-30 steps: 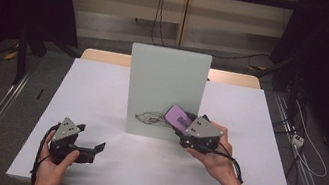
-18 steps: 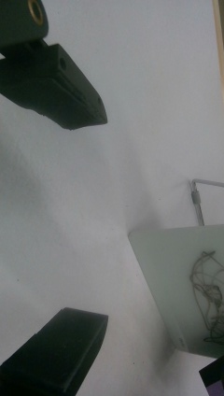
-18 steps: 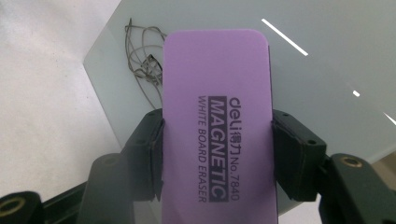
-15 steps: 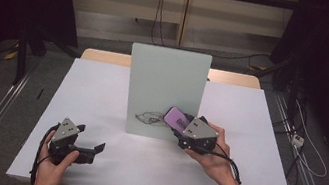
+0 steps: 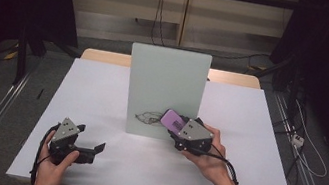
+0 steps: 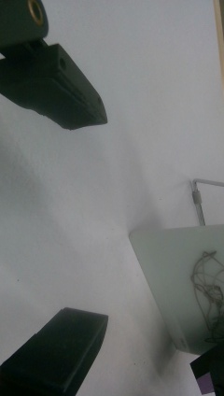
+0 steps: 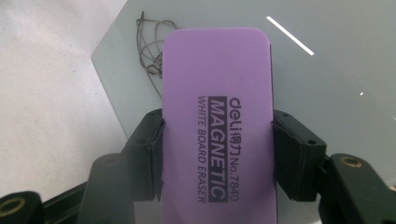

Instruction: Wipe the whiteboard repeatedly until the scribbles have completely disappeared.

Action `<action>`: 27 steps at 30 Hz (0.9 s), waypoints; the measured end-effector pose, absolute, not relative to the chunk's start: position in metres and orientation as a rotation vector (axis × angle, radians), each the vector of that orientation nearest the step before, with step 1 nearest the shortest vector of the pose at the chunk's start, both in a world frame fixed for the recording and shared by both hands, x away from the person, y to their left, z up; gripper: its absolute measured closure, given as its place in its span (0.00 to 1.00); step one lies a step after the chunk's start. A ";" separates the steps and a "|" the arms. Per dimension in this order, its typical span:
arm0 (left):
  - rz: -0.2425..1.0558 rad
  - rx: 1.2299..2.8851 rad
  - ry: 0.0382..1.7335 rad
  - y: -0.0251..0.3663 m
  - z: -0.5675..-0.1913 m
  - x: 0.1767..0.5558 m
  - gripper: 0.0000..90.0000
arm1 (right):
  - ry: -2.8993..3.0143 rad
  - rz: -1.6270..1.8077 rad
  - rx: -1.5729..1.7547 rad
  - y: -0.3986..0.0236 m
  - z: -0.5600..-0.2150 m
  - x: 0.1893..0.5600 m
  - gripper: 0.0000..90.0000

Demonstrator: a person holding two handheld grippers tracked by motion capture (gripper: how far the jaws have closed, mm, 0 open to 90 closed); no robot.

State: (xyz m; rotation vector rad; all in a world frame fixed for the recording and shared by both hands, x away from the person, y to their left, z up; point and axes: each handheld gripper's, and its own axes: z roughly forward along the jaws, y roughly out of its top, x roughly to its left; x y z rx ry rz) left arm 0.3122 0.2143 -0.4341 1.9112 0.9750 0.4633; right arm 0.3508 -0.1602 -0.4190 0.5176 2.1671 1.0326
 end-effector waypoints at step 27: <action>0.453 1.921 0.978 0.213 -0.435 0.313 0.06 | 2.249 1.038 0.494 -0.139 -0.434 0.350 0.46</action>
